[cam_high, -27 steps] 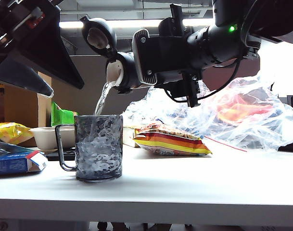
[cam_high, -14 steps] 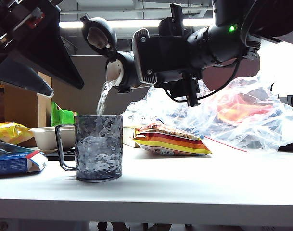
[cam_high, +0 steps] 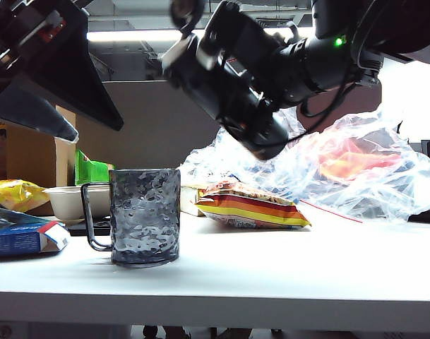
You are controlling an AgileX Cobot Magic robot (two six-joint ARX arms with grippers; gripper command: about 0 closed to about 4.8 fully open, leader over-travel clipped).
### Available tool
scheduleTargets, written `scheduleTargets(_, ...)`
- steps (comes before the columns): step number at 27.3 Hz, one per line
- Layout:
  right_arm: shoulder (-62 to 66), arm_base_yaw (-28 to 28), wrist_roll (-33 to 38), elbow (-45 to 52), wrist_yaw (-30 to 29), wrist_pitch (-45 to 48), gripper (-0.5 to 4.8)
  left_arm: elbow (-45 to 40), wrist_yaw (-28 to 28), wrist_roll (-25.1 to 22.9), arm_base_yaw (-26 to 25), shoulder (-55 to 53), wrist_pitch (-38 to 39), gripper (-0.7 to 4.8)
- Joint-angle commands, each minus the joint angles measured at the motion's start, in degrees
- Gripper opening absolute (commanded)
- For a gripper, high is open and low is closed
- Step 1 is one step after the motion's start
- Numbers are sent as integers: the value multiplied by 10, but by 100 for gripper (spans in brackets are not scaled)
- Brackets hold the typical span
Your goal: Pick up the black thermos, pour some water into the cup, then place the black thermos back on the table.
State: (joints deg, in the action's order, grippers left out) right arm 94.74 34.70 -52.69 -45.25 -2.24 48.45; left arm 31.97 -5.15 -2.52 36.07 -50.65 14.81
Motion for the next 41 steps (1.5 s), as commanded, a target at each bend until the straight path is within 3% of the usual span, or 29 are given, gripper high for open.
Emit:
scheduleTargets(1, -4, 1, 156, -6, -4, 20, 193, 2, -2, 26, -1, 2, -7, 479)
scheduleTargets(3, -4, 1, 196, -6, -8, 14, 193, 2, -2, 26, 0, 2, -7, 479)
scheduleTargets(4, -4, 2, 270, -6, -16, 8, 193, 2, -2, 25, -1, 2, -7, 479)
scheduleTargets(8, -4, 6, 381, -6, -13, -10, 193, 2, -2, 25, 0, 2, -7, 479)
scheduleTargets(11, -8, 3, 431, -1, 27, -63, 193, 2, -2, 25, -1, 2, -7, 479)
scheduleTargets(14, -20, 3, 486, 56, 101, 25, 192, 2, -2, 25, -1, 2, -7, 479)
scheduleTargets(21, -36, -2, 514, 165, 151, 162, 192, 2, -2, 25, -1, 2, -7, 479)
scheduleTargets(25, -36, -2, 516, 216, 251, 199, 192, 2, -2, 23, -1, 2, -7, 479)
scheduleTargets(27, -36, -2, 533, 240, 269, 229, 192, 2, -2, 23, -1, 2, -7, 479)
scheduleTargets(41, 35, -2, 574, 279, 250, 290, 192, 2, -2, 23, 0, 2, -12, 479)
